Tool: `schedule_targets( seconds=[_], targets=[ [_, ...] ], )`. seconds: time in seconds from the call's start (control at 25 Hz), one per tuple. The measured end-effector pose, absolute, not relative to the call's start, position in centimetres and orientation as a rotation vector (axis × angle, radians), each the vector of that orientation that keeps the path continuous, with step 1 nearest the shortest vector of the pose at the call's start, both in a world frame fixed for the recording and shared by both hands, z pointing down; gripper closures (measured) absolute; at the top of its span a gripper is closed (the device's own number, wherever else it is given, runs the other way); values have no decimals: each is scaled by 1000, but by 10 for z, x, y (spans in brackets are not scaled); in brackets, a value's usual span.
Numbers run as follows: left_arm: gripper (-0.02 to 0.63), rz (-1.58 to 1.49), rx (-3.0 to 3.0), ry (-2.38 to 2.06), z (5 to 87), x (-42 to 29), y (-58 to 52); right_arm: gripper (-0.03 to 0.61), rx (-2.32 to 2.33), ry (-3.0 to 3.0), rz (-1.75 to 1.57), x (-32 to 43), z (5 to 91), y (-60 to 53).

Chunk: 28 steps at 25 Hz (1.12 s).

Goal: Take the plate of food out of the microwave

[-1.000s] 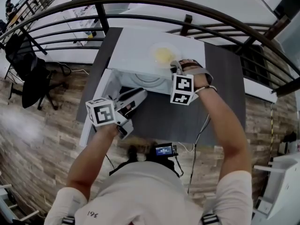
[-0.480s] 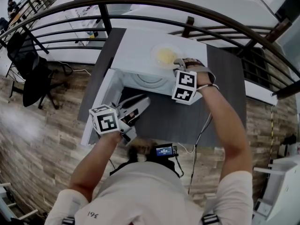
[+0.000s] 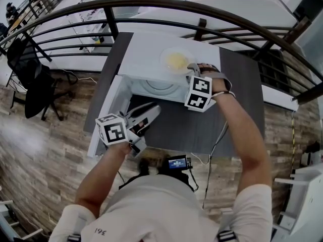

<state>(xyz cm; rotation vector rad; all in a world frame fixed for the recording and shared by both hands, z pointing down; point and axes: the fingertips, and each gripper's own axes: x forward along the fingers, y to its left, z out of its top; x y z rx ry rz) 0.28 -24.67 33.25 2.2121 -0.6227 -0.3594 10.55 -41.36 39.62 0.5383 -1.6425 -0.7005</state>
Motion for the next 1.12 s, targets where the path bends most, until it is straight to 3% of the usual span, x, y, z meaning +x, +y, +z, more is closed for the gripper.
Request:
schedule_targets(
  seconds=[0.84, 1.12],
  targets=[
    [512, -273, 2316, -624, 322, 11, -253, 454, 774, -1775, -594, 123, 358, -399],
    [512, -283, 2382, -568, 308, 16, -250, 577, 970, -1900, -534, 128, 329, -382]
  ],
)
